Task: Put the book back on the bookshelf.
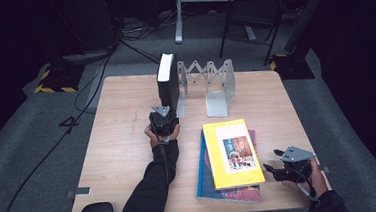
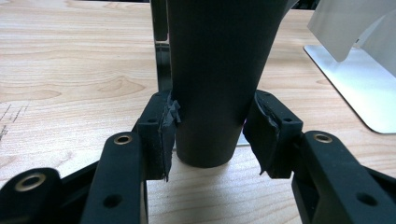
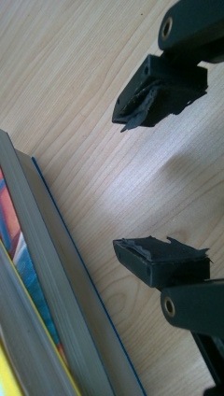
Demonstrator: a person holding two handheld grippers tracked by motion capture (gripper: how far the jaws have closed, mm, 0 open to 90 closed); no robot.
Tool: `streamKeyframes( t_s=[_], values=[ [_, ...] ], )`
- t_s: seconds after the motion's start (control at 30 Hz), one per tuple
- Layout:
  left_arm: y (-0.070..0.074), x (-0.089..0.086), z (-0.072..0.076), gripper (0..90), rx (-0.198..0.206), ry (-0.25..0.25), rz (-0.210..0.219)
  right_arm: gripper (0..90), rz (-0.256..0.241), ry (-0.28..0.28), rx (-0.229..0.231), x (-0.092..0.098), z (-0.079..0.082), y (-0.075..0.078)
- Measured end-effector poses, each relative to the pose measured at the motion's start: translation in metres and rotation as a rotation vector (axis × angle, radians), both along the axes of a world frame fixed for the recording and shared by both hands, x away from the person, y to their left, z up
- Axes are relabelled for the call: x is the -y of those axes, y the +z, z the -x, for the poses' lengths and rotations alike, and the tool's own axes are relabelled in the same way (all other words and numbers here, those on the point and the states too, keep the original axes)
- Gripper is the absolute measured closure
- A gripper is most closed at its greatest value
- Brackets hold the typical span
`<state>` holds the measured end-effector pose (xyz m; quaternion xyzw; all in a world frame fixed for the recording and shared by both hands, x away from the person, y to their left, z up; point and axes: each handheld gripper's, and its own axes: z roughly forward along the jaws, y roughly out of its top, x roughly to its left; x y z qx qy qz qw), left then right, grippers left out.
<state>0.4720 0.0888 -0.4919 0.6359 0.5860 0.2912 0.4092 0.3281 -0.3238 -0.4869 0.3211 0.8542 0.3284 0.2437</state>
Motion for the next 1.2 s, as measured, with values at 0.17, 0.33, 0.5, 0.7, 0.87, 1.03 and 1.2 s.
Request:
streamKeyframes(
  t_s=[0.17,0.33,0.5,0.7,0.87,1.03,1.2],
  values=[
    [0.001,-0.005,0.001,53.7,-0.004,-0.026,-0.001,33.4,0.002,0.002,0.004,0.000,0.000,0.000],
    [0.002,-0.010,0.002,53.5,-0.016,-0.066,-0.001,33.4,0.001,0.003,0.006,0.000,0.001,0.001],
    [0.005,-0.015,0.007,53.7,-0.045,-0.110,-0.027,33.4,0.000,0.005,0.007,-0.001,0.001,0.002],
    [0.013,-0.021,0.016,51.7,-0.053,-0.220,-0.066,33.4,0.002,0.004,0.008,-0.001,0.001,0.002],
    [0.019,-0.016,0.036,49.0,-0.036,-0.383,-0.150,33.3,-0.003,0.000,0.009,-0.001,0.001,0.003],
    [0.018,-0.016,0.050,46.8,-0.038,-0.477,-0.189,33.0,-0.015,-0.002,0.007,0.000,0.002,0.005],
    [0.018,-0.020,0.064,45.9,-0.035,-0.575,-0.234,32.9,-0.013,-0.003,0.006,0.000,0.002,0.005]
  ],
)
